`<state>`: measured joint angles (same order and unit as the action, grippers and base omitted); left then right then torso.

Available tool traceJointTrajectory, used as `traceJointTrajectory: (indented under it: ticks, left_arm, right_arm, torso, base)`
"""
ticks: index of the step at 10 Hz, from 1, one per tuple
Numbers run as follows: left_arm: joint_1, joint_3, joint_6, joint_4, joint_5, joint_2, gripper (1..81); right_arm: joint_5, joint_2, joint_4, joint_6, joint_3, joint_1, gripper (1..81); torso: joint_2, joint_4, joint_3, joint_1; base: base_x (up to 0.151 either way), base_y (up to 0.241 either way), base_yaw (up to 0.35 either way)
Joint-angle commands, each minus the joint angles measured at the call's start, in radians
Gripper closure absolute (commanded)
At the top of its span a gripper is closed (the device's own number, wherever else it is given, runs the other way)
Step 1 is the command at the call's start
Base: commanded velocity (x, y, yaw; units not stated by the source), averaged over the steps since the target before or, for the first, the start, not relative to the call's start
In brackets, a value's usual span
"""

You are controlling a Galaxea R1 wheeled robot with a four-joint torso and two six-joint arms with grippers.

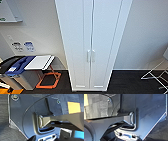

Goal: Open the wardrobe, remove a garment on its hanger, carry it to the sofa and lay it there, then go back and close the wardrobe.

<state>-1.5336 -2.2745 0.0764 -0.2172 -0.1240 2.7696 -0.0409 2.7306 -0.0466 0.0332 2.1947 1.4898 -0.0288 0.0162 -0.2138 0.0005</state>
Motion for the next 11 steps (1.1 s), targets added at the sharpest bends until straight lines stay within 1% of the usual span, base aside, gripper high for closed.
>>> traceJointTrajectory:
  ticks: [1,2,4,11]
  left_arm:
    - [0.008,0.012,-0.004,0.001,0.052,-0.017,1.0]
    - [0.008,0.012,-0.004,0.001,0.052,-0.016,1.0]
    - [0.006,0.015,-0.004,0.001,0.052,-0.016,1.0]
    - [0.003,0.013,-0.004,0.001,0.052,-0.014,1.0]
  right_arm:
    - [-0.065,-0.01,0.001,0.004,-0.015,-0.022,1.0]
    - [-0.065,-0.01,0.002,0.004,-0.015,-0.024,1.0]
    - [-0.065,-0.01,0.005,0.002,-0.015,-0.022,1.0]
    - [-0.065,0.005,-0.001,0.002,0.002,-0.016,1.0]
  torso:
    - [0.0,0.0,0.0,0.0]
    - [0.0,0.0,0.0,0.0]
    - [0.0,0.0,0.0,0.0]
    - [0.0,0.0,0.0,0.0]
  base:
    - [0.0,0.0,0.0]
    - [0.0,0.0,0.0]
    - [0.07,0.0,0.0]
    - [0.087,0.0,0.0]
